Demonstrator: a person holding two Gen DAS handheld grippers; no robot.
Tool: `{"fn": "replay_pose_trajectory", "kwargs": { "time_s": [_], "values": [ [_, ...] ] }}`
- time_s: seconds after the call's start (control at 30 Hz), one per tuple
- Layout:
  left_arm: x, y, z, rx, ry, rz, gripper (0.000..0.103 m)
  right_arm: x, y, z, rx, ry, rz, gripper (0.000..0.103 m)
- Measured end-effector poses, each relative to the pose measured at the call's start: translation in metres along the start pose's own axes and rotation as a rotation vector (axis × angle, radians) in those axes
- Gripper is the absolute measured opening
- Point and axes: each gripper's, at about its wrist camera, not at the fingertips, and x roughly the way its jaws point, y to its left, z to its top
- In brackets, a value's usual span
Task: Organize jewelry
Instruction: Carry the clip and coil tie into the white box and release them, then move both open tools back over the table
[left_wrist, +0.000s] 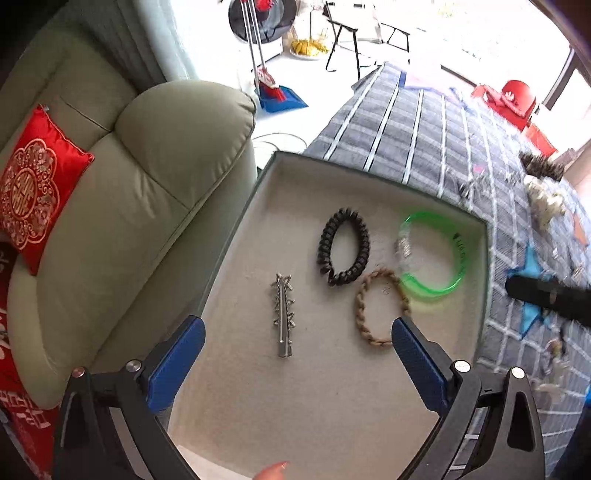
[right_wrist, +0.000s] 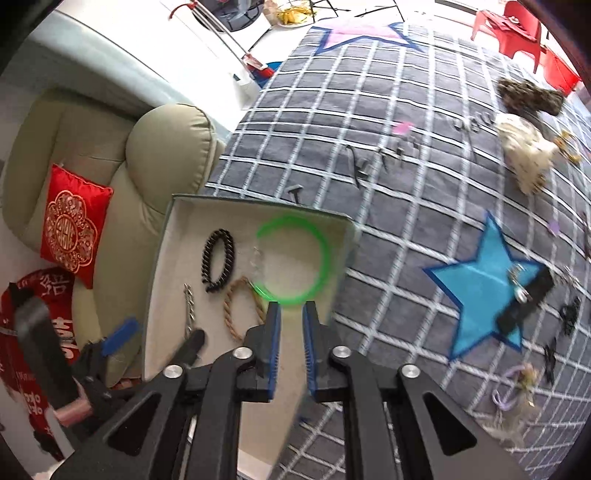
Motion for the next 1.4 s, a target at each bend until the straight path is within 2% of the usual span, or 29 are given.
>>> {"fn": "replay_pose_trajectory", "kwargs": {
  "time_s": [0.07, 0.3, 0.37, 0.4, 0.57, 0.63, 0.9, 1.03, 1.2, 1.4],
  "values": [
    [-0.002, 0.001, 0.002, -0.001, 0.008, -0.002, 0.102, -0.009, -0.006, -0.01, 0.006, -0.016, -0.012, 0.055],
    [-0.02, -0.023, 0.0, 0.095, 0.004, 0.005, 0.102, -0.04, -0.041, -0.048, 0.064, -0.041, -0.041, 0.072],
    [-0.027, -0.03, -0.002, 0.113, -0.001, -0.018, 0.102, -0.047, -0.055, -0.059, 0.097, -0.044, -0.053, 0.076],
    [-0.031, -0.034, -0.003, 0.119, -0.006, -0.032, 0.102, -0.051, -0.063, -0.064, 0.118, -0.046, -0.057, 0.081],
    [-0.049, -0.063, -0.004, 0.169, -0.045, -0.086, 0.102, -0.067, -0.105, -0.092, 0.231, -0.056, -0.084, 0.083],
    [-0.052, -0.079, -0.005, 0.207, -0.034, -0.116, 0.102, -0.072, -0.12, -0.103, 0.272, -0.062, -0.09, 0.091],
    [-0.052, -0.133, -0.013, 0.312, 0.01, -0.147, 0.102, -0.089, -0.172, -0.138, 0.404, -0.064, -0.135, 0.092],
    [-0.044, -0.155, -0.016, 0.35, 0.042, -0.129, 0.102, -0.092, -0.188, -0.147, 0.437, -0.06, -0.149, 0.092],
    [-0.027, -0.174, -0.016, 0.355, 0.103, -0.141, 0.102, -0.09, -0.2, -0.153, 0.468, -0.062, -0.14, 0.092],
    [-0.013, -0.2, -0.008, 0.366, 0.118, -0.165, 0.102, -0.081, -0.207, -0.149, 0.475, -0.059, -0.135, 0.092]
  ]
}}
